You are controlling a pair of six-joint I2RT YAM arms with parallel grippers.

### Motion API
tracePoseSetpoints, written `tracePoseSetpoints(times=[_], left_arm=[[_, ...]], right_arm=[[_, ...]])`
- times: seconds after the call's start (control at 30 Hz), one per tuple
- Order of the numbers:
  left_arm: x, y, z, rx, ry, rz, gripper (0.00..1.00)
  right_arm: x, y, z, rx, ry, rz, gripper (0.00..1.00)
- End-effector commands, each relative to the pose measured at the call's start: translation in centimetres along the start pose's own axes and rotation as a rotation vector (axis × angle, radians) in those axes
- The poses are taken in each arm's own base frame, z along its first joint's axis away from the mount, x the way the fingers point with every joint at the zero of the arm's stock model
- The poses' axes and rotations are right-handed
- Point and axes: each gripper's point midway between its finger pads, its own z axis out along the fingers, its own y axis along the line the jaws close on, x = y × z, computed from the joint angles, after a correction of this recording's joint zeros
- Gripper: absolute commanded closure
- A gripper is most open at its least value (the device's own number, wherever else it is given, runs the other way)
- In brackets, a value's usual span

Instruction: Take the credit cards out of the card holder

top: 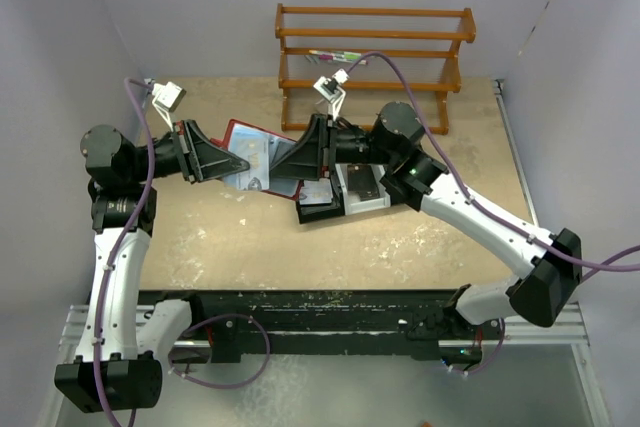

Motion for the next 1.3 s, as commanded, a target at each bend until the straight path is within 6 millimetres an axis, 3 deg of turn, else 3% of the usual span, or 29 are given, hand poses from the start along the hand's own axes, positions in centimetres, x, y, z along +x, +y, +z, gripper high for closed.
tracePoseSetpoints(times=[0.0,0.33,0.6,0.83,1.0,1.27], left_arm=[[0.0,-1.3,-0.2,0.017,-0.007,0.051,0.97],[0.1,-2.0,-0.3,0.03,-0.004,0.057,0.97],[0.2,-2.4,-0.3,0.034,-0.007,0.065,0.97],[0.3,-1.9,-0.3,0.029,-0.006,0.057,0.97],[0.4,-2.0,-0.3,0.03,-0.006,0.062,0.96],[0.5,-2.3,-0.4,0.035,-0.001,0.061,0.95]], right_arm=[[-0.2,1.4,0.3,-0.072,-0.005,-0.018,0.66],[0.9,1.0,-0.3,-0.026,0.04,-0.008,0.62],[0.0,0.6,0.1,-0.013,0.003,-0.034,0.62],[-0.3,2.2,1.3,-0.094,0.001,-0.031,0.73],[0.2,2.0,1.1,-0.087,0.007,-0.02,0.99],[1.3,2.5,0.4,-0.11,0.037,-0.007,1.0]])
